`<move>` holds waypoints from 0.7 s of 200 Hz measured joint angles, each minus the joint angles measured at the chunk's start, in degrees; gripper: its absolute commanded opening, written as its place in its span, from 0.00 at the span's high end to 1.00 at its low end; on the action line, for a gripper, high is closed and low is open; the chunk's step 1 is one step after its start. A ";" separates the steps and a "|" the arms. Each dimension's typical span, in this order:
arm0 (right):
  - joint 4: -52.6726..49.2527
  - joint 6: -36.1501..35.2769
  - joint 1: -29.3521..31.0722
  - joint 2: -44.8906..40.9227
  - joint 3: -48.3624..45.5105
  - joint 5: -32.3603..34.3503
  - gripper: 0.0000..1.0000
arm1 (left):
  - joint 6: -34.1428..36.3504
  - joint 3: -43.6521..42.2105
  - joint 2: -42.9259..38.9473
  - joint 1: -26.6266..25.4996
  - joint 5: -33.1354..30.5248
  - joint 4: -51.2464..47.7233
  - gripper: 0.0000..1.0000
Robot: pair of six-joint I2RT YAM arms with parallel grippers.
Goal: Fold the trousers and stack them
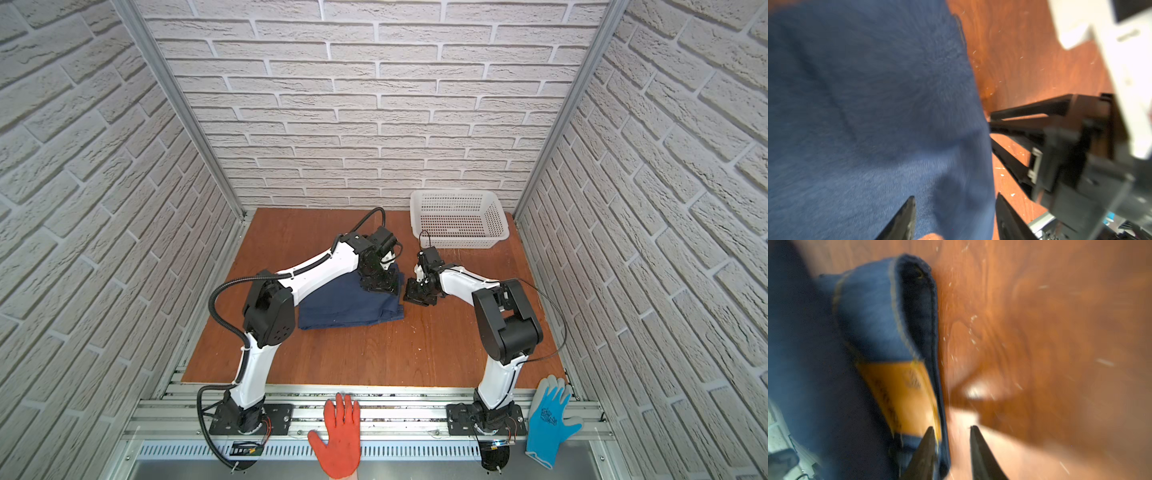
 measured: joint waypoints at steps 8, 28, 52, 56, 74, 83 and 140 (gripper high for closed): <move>-1.66 -0.17 0.00 -1.99 0.37 1.57 0.62 | 0.11 -0.33 -1.38 0.13 -0.11 0.09 0.31; -4.96 -0.63 -0.02 -6.43 2.49 4.63 0.59 | 0.39 -2.95 -6.75 0.72 -0.66 0.98 0.29; -6.99 -1.75 0.24 -8.55 6.54 4.24 0.68 | 0.50 -10.67 -15.37 3.52 -0.52 3.54 0.29; -7.08 -1.88 0.35 -8.41 7.34 3.78 0.70 | 0.50 -12.17 -16.61 4.20 -0.52 4.02 0.29; -7.23 -2.64 1.55 -6.38 10.99 1.38 0.75 | 0.50 -20.68 -21.84 9.62 0.55 6.86 0.29; -6.73 -2.71 2.40 -4.52 12.52 -0.22 0.77 | 0.50 -24.81 -23.26 13.07 1.18 8.44 0.29; -4.11 -2.25 3.87 9.77 14.60 -4.00 0.78 | 3.52 -33.03 -18.43 30.56 4.98 12.61 0.28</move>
